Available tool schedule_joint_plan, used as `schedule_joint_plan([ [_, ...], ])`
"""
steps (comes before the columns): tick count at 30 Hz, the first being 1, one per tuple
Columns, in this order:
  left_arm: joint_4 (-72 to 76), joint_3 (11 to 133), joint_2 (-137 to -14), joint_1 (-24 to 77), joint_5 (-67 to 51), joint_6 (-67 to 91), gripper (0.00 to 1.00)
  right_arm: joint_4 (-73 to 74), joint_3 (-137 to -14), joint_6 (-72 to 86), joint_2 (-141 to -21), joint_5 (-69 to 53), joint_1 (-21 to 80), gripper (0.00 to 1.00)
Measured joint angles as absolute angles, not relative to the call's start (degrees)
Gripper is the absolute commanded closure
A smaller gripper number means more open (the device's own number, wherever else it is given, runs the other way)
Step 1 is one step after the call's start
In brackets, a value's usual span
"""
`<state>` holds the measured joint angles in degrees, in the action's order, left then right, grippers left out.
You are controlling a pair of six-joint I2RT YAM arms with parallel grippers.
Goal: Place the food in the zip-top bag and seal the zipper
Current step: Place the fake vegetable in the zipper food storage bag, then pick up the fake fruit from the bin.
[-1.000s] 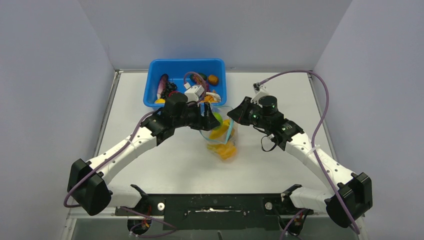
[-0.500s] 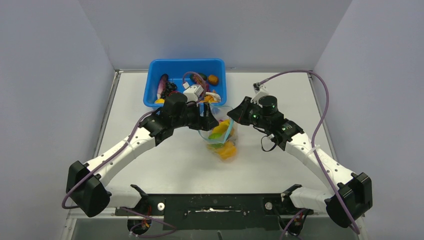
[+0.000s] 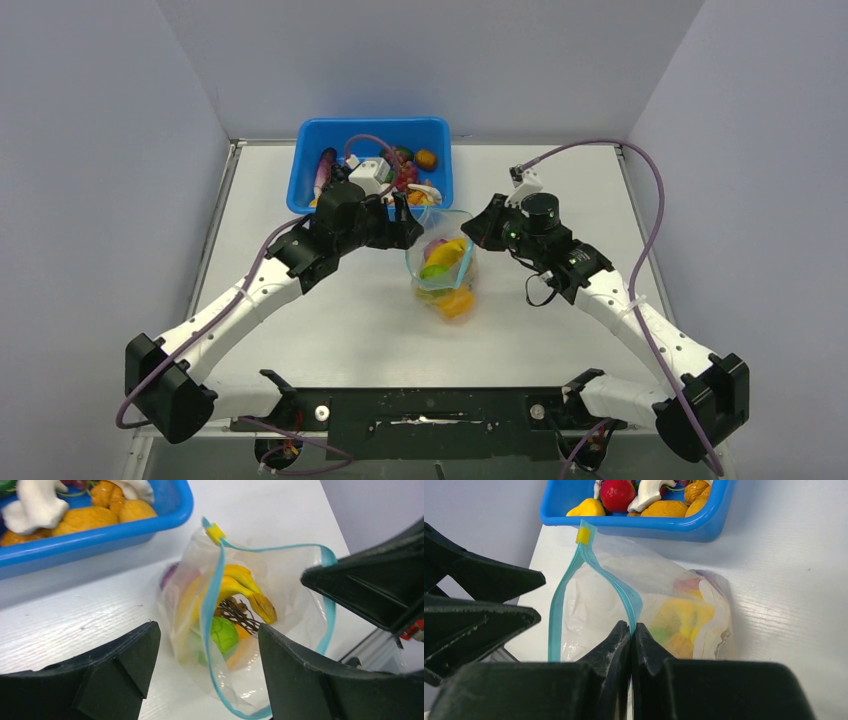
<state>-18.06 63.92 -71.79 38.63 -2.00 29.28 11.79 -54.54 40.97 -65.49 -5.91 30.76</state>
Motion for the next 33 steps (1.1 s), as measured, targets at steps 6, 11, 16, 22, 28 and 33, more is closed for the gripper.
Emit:
schedule_joint_plan([
  [6,-16.99,64.05,-72.14,35.0,2.31,28.88,0.32,12.78,-54.54,39.05,-64.75,-5.06,30.76,1.0],
  [11,-15.59,65.23,-75.16,29.58,3.22,28.95,0.38,13.8,-54.54,37.76,-63.24,-4.19,30.72,1.0],
  [16,-14.63,66.52,-79.72,25.8,4.91,28.6,0.43,13.78,-54.54,37.17,-62.63,-4.01,30.72,1.0],
  [22,-13.69,71.66,-87.59,23.38,7.75,26.87,0.44,13.56,-54.52,36.99,-62.59,-4.12,30.63,1.0],
  [28,-9.56,77.23,-96.6,22.63,8.58,26.39,0.38,13.34,-54.52,36.82,-62.59,-4.75,30.28,1.0],
  [33,-7.51,84.07,-105.36,22.63,7.92,27.81,0.36,13.45,-54.54,36.53,-62.59,-5.13,29.95,1.0],
])
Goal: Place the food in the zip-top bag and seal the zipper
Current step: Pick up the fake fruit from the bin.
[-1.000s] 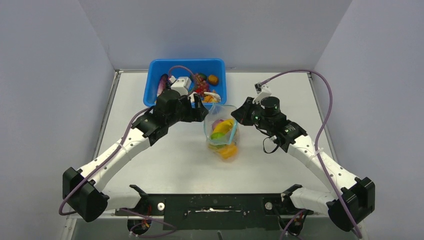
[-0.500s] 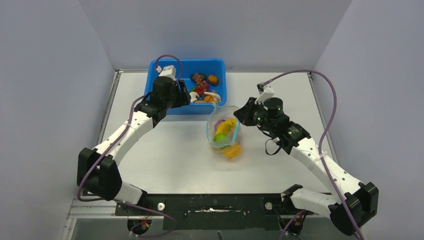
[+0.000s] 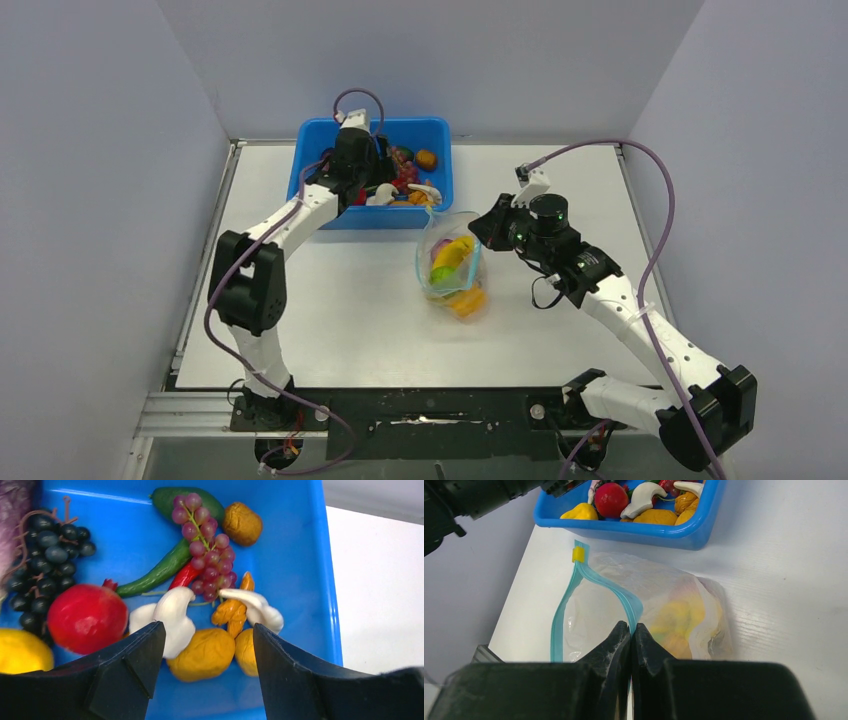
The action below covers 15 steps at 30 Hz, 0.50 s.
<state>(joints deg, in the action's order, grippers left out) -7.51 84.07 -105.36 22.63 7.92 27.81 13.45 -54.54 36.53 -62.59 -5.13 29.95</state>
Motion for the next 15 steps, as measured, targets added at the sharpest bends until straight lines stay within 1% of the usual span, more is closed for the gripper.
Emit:
schedule_joint_plan([
  [15,-5.87,104.2,-126.61,21.61,4.71,32.49,0.31,14.31,-54.52,36.6,-60.18,-5.1,29.65,1.0],
])
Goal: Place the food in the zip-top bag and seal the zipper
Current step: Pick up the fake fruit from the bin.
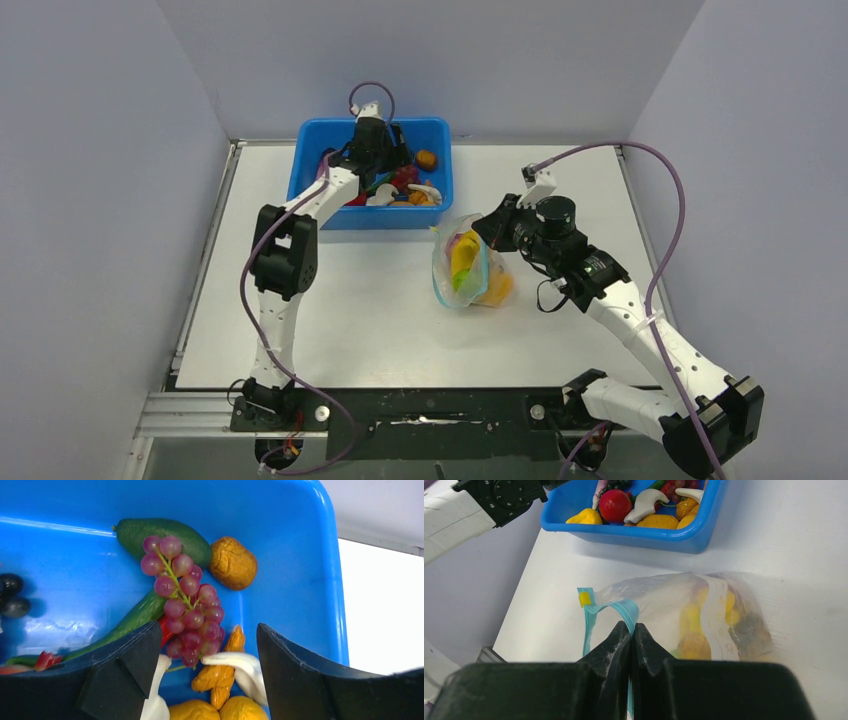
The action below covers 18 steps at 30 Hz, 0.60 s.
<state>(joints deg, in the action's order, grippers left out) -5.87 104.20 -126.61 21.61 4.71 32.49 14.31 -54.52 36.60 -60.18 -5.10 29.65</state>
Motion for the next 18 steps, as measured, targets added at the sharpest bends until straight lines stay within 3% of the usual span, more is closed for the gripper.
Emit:
schedule_joint_plan([
  [7,-8.91,114.04,-134.87,21.58,4.71,33.01,0.31,14.68,-54.5,36.8,-60.18,-5.04,29.58,1.0],
  [13,-11.81,115.42,-138.69,21.58,5.3,33.78,0.31,14.7,-54.5,36.84,-60.18,-5.06,29.58,1.0],
  [18,-11.84,116.46,-139.41,21.56,5.54,34.17,0.38,14.7,-54.5,36.86,-60.18,-5.06,29.58,1.0],
])
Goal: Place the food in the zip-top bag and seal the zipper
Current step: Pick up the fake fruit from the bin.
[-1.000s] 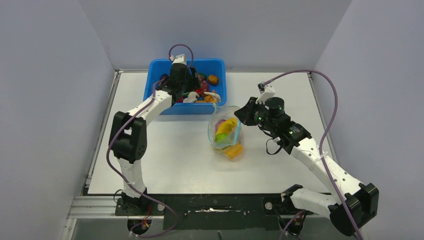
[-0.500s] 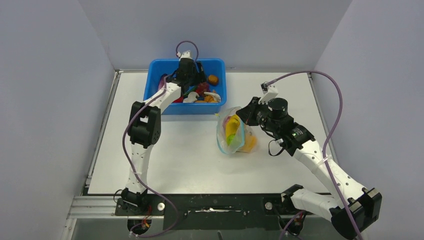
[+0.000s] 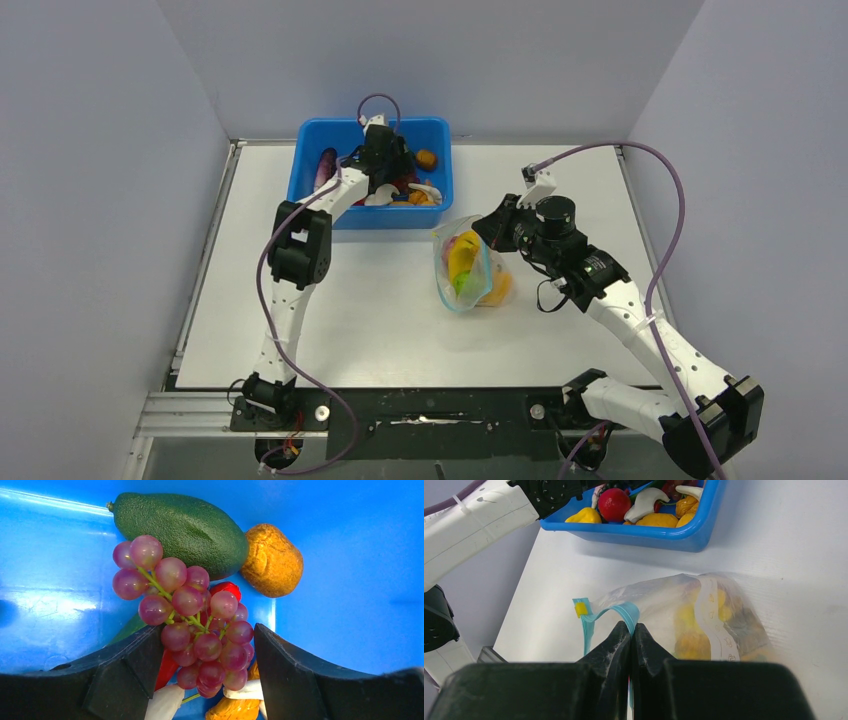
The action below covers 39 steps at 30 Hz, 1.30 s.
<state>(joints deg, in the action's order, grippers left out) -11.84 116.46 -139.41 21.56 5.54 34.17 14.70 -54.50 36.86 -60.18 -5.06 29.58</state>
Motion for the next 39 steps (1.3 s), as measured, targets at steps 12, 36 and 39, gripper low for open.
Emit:
schedule_joint_plan([
  [12,-11.0,116.46,-139.87,21.23,2.87,34.96,0.59,14.7,-54.5,37.04,-60.18,-5.06,29.58,1.0],
  [36,-6.63,108.25,-134.08,20.51,-2.66,35.35,0.98,14.63,-53.89,39.66,-60.16,-5.45,29.58,1.0],
  [39,-6.07,106.1,-131.9,20.43,-2.96,35.35,0.98,14.63,-53.89,40.18,-60.16,-5.67,29.58,1.0],
])
